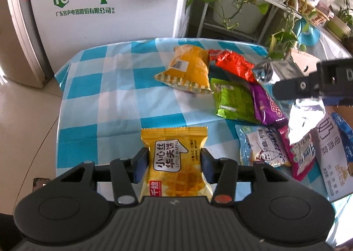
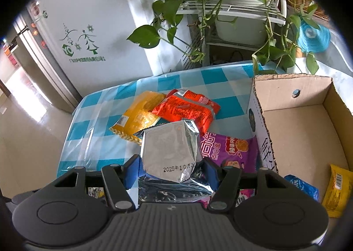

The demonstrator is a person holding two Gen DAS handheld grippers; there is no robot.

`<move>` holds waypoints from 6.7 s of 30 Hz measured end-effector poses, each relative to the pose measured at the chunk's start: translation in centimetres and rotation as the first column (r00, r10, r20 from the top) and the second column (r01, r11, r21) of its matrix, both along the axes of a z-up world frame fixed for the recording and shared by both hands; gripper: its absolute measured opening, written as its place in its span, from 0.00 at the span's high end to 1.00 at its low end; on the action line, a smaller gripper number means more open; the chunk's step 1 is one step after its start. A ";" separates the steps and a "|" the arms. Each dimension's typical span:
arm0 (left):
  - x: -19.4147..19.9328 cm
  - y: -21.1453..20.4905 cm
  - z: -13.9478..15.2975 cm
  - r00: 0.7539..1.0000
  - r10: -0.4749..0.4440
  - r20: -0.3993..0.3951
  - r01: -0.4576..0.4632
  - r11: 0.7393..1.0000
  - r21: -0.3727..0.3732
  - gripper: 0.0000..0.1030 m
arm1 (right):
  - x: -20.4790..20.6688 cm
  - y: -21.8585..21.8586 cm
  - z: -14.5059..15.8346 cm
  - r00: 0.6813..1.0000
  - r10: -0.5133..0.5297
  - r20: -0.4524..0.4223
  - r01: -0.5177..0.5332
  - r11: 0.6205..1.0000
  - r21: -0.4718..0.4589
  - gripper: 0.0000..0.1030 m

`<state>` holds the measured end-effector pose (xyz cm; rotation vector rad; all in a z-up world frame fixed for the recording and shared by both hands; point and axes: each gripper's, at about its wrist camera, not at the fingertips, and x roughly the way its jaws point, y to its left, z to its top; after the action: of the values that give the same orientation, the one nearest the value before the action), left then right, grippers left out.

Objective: Organize snacks
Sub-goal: 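Carry both packs into the cardboard box and open both grippers, then move both grippers back toward the snacks on the tablecloth, then grasp the yellow pack with the left gripper while the right grasps the red pack, then carry both packs over the cardboard box and open both grippers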

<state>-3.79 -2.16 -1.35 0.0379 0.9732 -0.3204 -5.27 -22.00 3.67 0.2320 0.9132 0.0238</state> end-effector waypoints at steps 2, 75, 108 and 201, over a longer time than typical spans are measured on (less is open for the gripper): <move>0.0 0.0 0.1 1.000 0.007 0.003 -0.007 1.000 -0.002 0.52 | -0.1 0.1 0.0 1.000 0.005 0.000 -0.005 1.000 -0.002 0.35; 1.2 -15.6 10.3 0.948 -0.273 0.160 0.301 0.935 -0.188 0.18 | -7.3 -17.0 6.4 0.889 -0.414 0.194 0.378 0.904 0.197 0.24; 12.2 -7.5 1.7 0.964 -0.255 0.071 0.243 0.959 0.143 0.18 | -1.4 -8.7 3.4 0.979 -0.177 0.102 0.148 0.960 0.238 0.20; 16.0 -3.9 1.5 0.999 -0.043 0.008 0.042 0.998 0.052 0.46 | 11.3 -2.3 -2.8 0.984 -0.176 -0.026 0.177 0.983 0.041 0.29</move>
<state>12.18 -6.09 0.19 0.1071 0.9721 -0.3341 5.98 -24.28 0.90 0.3535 0.9120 -0.1236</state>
